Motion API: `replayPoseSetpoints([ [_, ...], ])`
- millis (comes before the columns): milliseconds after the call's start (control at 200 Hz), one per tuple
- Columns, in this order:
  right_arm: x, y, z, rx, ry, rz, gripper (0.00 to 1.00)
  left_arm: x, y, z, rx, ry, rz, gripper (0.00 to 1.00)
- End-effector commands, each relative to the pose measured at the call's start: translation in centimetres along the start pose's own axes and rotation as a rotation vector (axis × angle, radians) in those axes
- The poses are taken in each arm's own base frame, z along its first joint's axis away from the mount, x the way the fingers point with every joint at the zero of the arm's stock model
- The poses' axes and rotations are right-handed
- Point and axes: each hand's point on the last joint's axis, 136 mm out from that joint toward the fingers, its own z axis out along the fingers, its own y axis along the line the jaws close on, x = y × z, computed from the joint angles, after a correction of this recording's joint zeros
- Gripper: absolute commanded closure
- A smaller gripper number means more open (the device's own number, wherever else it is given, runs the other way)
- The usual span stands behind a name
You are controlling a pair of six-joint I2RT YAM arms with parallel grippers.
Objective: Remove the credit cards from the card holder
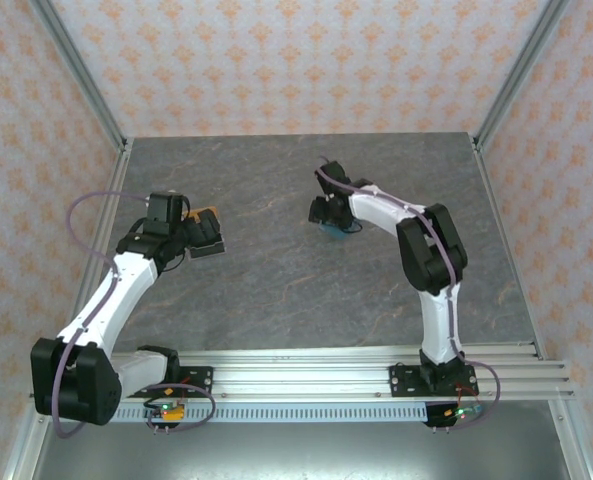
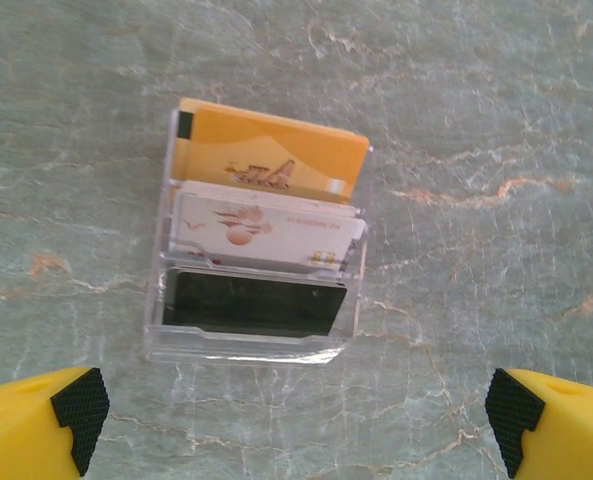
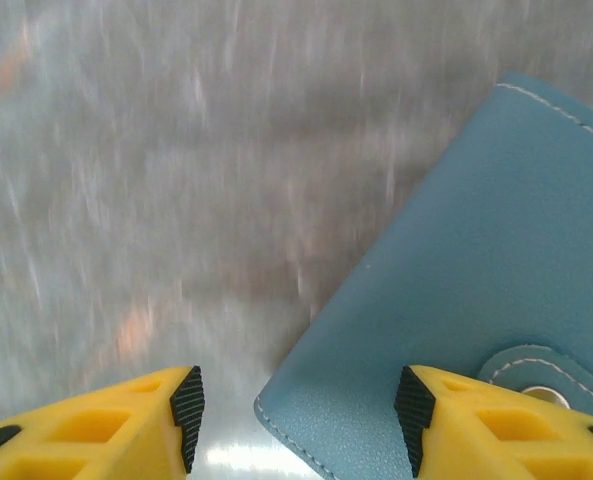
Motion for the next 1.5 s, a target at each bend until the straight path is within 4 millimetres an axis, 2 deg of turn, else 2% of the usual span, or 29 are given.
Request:
replayPoseSetpoints([
  [0, 6.4, -1.1, -0.4, 0.024, 0.163, -0.04, 0.43, -0.1, -1.9, 0.0, 0.038, 0.014, -0.007, 0.0],
  [85, 5.9, -0.9, -3.0, 0.006, 0.112, -0.026, 0.43, 0.6, -3.4, 0.5, 0.06, 0.041, 0.019, 0.0],
  [175, 3.9, -0.9, -6.5, -0.002, -0.001, -0.021, 0.42, 1.3, -5.3, 1.0, 0.092, 0.067, 0.011, 0.0],
  [260, 2.8, -1.9, -8.2, 0.021, -0.064, 0.003, 0.38, 2.4, -7.4, 1.5, 0.153, 0.107, 0.031, 0.0],
  [345, 2.6, -3.8, -8.0, 0.069, -0.077, 0.058, 0.38, 3.4, -8.6, 1.8, 0.17, 0.16, 0.082, 0.0],
  [450, 2.7, -6.5, -6.5, 0.121, -0.057, 0.152, 0.4, 4.3, -9.4, 2.2, 0.171, 0.216, 0.117, 0.0],
  [561, 2.2, -7.4, -5.0, 0.139, -0.038, 0.188, 0.42, 5.1, -10.4, 2.6, 0.2, 0.242, 0.131, 0.01],
  [686, 1.8, -6.9, -3.5, 0.136, -0.007, 0.179, 0.48, 6.0, -11.5, 3.2, 0.226, 0.264, 0.12, 0.01],
  [846, 2.6, -6.4, -1.6, 0.125, 0.059, 0.138, 0.52, 7.5, -12.8, 4.1, 0.246, 0.302, 0.118, 0.06],
  [981, 5.1, -3.9, -0.6, 0.08, 0.158, -0.062, 0.54, 9.1, -14.1, 5.0, 0.272, 0.362, 0.103, 0.1],
  [1101, 7.8, -1.8, -0.3, 0.048, 0.222, -0.213, 0.57, 10.3, -14.1, 5.7, 0.263, 0.403, 0.095, 0.12],
  [1186, 9.0, -0.8, -0.8, -0.015, 0.25, -0.224, 0.57, 11.2, -14.2, 6.0, 0.276, 0.427, 0.077, 0.14],
  [1321, 8.8, 1.3, -3.3, -0.142, 0.208, -0.193, 0.55, 12.9, -14.7, 6.2, 0.324, 0.47, 0.047, 0.21],
  [1406, 8.1, 1.2, -4.9, -0.146, 0.176, -0.166, 0.42, 13.6, -15.0, 6.2, 0.345, 0.492, 0.032, 0.27],
  [1491, 8.0, 0.4, -5.9, -0.118, 0.172, -0.156, 0.39, 14.3, -15.3, 6.1, 0.371, 0.505, 0.026, 0.33],
])
